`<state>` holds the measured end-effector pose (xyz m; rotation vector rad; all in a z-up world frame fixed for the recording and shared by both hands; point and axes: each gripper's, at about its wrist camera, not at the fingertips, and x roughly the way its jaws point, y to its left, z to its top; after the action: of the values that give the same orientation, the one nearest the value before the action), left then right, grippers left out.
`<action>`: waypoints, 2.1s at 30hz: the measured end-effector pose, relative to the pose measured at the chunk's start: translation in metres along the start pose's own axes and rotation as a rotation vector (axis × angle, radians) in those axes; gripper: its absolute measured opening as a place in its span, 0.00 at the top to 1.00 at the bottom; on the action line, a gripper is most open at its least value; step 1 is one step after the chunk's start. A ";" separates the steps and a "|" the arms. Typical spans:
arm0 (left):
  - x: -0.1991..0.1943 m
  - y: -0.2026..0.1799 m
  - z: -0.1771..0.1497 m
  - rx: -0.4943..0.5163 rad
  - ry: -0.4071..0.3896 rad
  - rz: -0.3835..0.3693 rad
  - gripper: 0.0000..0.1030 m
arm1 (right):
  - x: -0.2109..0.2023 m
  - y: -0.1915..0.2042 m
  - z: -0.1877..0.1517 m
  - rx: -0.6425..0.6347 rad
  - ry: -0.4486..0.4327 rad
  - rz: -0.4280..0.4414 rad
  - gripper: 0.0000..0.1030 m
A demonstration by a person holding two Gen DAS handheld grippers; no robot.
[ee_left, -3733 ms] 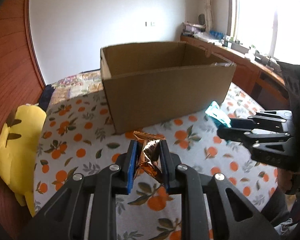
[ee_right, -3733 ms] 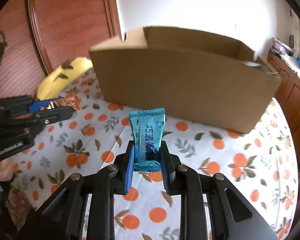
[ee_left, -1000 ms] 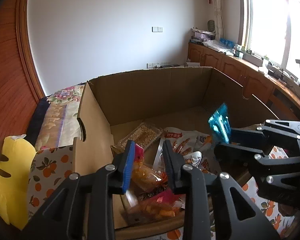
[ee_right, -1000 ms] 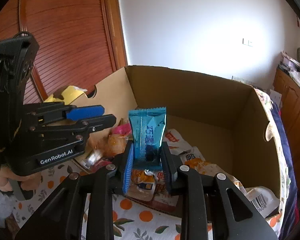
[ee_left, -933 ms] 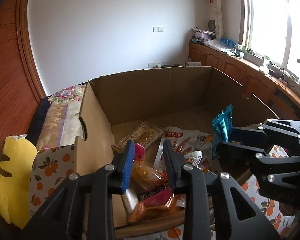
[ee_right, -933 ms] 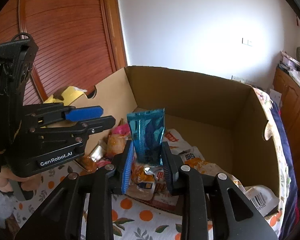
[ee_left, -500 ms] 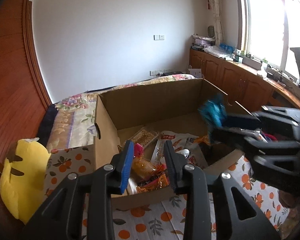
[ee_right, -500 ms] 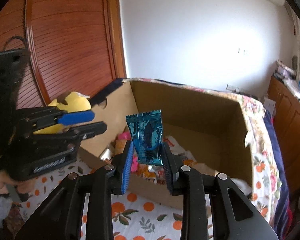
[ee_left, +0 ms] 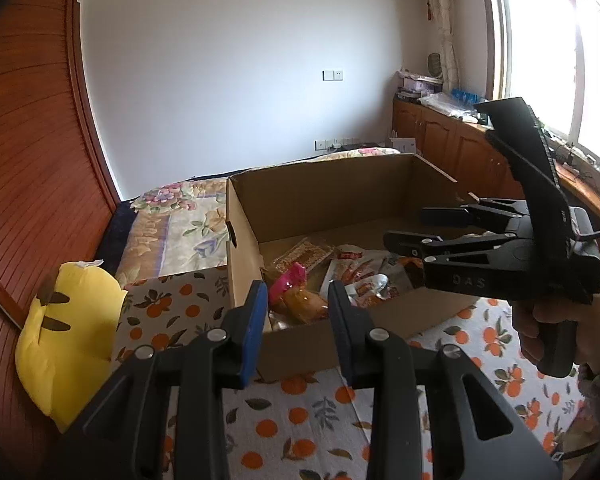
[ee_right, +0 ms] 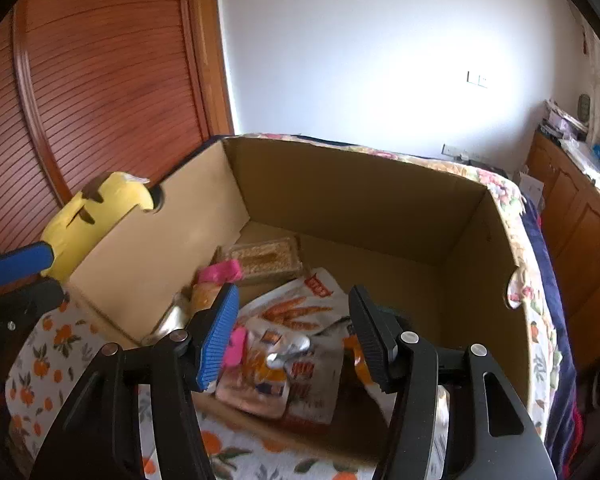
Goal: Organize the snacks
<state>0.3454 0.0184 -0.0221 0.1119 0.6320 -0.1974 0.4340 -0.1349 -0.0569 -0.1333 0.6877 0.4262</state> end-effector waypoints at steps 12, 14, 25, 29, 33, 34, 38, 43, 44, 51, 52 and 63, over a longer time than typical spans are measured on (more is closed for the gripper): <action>-0.086 -0.023 -0.002 0.014 -0.082 0.012 0.61 | -0.129 0.025 -0.019 -0.015 -0.117 -0.026 0.19; -0.098 -0.027 -0.004 0.018 -0.094 0.024 0.60 | -0.146 0.026 -0.025 0.001 -0.135 -0.026 0.14; -0.152 -0.045 -0.024 0.026 -0.132 0.057 0.45 | -0.224 0.027 -0.062 0.047 -0.191 -0.048 0.00; -0.165 -0.050 -0.031 0.016 -0.145 0.048 0.29 | -0.238 0.028 -0.073 0.052 -0.196 -0.060 0.00; -0.174 -0.058 -0.036 0.028 -0.146 0.056 0.23 | -0.250 0.029 -0.087 0.063 -0.199 -0.069 0.00; -0.177 -0.061 -0.038 0.029 -0.147 0.058 0.20 | -0.252 0.030 -0.090 0.065 -0.202 -0.070 0.00; -0.190 -0.069 -0.044 0.021 -0.181 0.046 0.00 | -0.262 0.033 -0.099 0.070 -0.211 -0.088 0.00; -0.204 -0.077 -0.051 0.016 -0.203 0.067 0.00 | -0.275 0.034 -0.109 0.084 -0.223 -0.122 0.00; -0.206 -0.079 -0.054 0.013 -0.205 0.071 0.00 | -0.277 0.034 -0.111 0.088 -0.227 -0.129 0.00; -0.215 -0.092 -0.076 -0.002 -0.198 0.112 0.00 | -0.298 0.030 -0.132 0.137 -0.244 -0.164 0.00; -0.217 -0.094 -0.081 -0.009 -0.201 0.109 0.00 | -0.302 0.030 -0.136 0.143 -0.247 -0.172 0.00; -0.232 -0.094 -0.116 -0.057 -0.207 0.143 0.00 | -0.331 0.048 -0.168 0.142 -0.279 -0.252 0.00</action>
<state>0.0752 -0.0199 0.0188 0.0802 0.4211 -0.0517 0.0868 -0.2464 0.0269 -0.0242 0.4173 0.1489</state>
